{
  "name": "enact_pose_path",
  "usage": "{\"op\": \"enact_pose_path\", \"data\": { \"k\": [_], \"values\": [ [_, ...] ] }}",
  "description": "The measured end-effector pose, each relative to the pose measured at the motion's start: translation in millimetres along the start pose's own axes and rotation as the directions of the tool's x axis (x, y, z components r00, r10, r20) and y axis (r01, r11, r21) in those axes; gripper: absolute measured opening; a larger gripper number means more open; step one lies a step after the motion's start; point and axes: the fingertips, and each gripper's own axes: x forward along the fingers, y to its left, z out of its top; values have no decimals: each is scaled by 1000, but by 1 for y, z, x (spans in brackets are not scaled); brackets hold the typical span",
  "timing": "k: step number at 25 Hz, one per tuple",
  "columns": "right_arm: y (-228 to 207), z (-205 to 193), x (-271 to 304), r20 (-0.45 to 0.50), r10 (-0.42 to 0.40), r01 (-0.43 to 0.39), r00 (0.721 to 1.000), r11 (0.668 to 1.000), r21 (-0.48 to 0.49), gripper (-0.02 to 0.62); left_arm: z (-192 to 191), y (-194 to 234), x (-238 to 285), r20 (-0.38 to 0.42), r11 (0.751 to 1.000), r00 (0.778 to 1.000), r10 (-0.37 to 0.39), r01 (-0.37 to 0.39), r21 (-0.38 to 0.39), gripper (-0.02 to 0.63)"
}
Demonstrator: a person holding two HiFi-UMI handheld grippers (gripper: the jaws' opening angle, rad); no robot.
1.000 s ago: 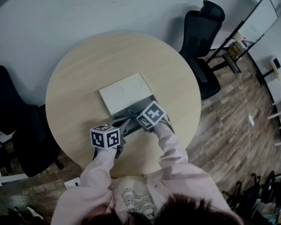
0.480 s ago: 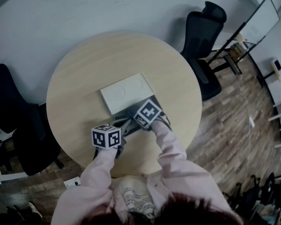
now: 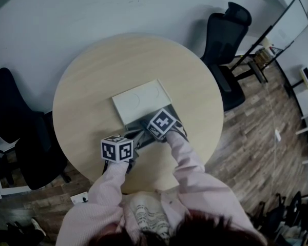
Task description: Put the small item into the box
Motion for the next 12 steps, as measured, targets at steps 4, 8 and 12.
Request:
{"op": "enact_pose_path", "data": {
  "k": [4, 8, 12],
  "values": [
    [-2, 1, 1, -2, -10, 10, 1000, 1000, 9, 133, 1, 1, -1, 2, 1000, 1000, 1, -1, -6, 9],
    [-3, 2, 2, 1, -15, 15, 1000, 1000, 22, 135, 1, 1, -1, -1, 1000, 1000, -1, 1, -6, 9],
    [-6, 3, 2, 9, -25, 25, 1000, 999, 39, 146, -1, 0, -1, -6, 1000, 1000, -3, 3, -7, 9]
  ]
}}
